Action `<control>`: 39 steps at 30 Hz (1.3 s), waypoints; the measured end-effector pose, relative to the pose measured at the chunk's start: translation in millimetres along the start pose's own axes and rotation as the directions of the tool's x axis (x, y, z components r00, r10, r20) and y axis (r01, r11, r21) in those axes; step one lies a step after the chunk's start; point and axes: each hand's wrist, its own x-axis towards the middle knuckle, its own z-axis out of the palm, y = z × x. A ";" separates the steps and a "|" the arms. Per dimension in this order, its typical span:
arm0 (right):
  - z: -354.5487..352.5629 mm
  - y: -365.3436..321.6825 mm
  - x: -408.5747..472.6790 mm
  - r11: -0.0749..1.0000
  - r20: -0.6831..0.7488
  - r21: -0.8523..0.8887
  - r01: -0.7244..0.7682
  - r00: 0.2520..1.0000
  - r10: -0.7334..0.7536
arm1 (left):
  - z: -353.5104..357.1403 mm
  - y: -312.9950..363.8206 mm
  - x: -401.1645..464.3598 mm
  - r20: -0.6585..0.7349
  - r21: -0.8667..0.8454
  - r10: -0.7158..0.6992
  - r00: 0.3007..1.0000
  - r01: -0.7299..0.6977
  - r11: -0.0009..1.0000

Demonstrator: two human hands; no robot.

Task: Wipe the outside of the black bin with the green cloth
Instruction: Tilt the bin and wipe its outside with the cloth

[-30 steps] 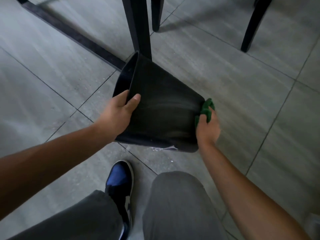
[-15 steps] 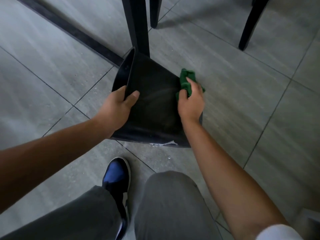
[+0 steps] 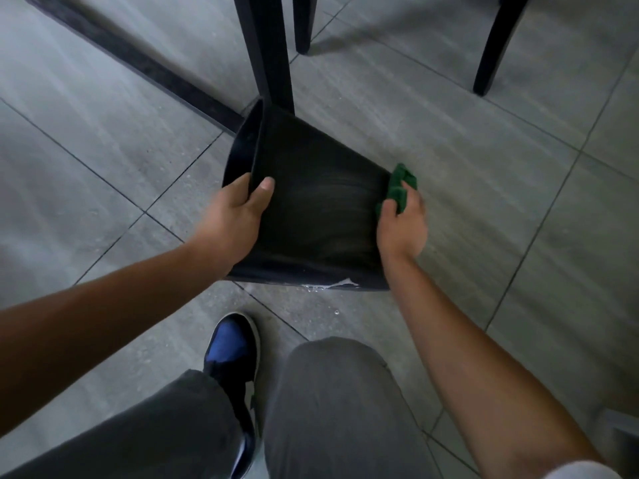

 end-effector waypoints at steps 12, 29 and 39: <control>3.7 -13.2 -21.5 0.972 0.084 0.133 0.192 0.975 -0.204 | 18.0 22.2 -7.4 0.063 0.056 0.064 0.996 -0.067 0.996; 6.7 -1.9 -31.0 0.985 0.116 0.103 0.142 0.981 -0.153 | 8.3 12.1 -14.8 0.028 0.057 0.024 0.999 -0.025 0.998; -19.1 45.7 -18.9 0.992 0.215 -0.125 -0.002 0.976 0.029 | -8.3 19.9 0.5 0.098 0.146 0.019 0.995 -0.033 0.989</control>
